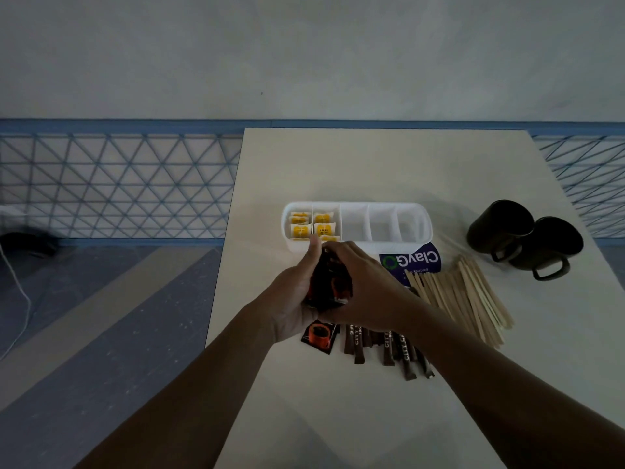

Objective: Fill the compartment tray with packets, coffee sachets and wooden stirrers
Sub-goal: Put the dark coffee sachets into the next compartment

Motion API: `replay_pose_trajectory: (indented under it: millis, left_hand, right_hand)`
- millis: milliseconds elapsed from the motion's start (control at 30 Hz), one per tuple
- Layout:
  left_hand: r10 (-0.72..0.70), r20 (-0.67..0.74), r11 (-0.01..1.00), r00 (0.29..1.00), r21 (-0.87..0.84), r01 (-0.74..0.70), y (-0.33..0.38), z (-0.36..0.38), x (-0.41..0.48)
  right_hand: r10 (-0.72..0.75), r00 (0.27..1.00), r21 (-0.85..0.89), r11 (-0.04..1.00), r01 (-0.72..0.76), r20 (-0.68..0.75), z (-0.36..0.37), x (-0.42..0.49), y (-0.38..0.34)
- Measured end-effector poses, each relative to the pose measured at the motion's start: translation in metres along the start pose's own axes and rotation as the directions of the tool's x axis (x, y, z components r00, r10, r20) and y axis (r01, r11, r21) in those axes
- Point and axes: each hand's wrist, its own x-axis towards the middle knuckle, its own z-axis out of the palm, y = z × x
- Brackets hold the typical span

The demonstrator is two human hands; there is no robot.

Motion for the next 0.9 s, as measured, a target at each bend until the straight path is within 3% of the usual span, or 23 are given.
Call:
replay_pose_trajectory:
  millis: [167, 400, 567, 700, 900]
  left_hand:
    - [0.002, -0.095, 0.999, 0.996, 0.045, 0.002, -0.002, -0.008, 0.003]
    - [0.207, -0.228, 0.978, 0.951, 0.079, -0.194, -0.009, -0.007, 0.008]
    - [0.204, -0.139, 0.979, 0.969, 0.033, -0.201, -0.013, 0.002, 0.008]
    - [0.057, -0.019, 0.998, 0.998, -0.032, -0.058, -0.011, -0.002, 0.006]
    - [-0.078, 0.124, 0.992, 0.989, -0.088, 0.09, -0.005, -0.007, 0.008]
  right_hand:
    - [0.099, 0.995, -0.018, 0.995, -0.1, -0.023, -0.003, 0.001, 0.003]
    - [0.267, 0.963, 0.024, 0.964, -0.266, -0.042, 0.0, 0.004, 0.003]
    - [0.317, 0.945, 0.067, 0.948, -0.312, -0.085, 0.009, 0.005, 0.002]
    - [0.316, 0.947, 0.029, 0.949, -0.315, -0.058, 0.007, 0.004, 0.001]
    - [0.115, 0.99, -0.199, 0.975, -0.097, 0.082, -0.001, 0.002, 0.009]
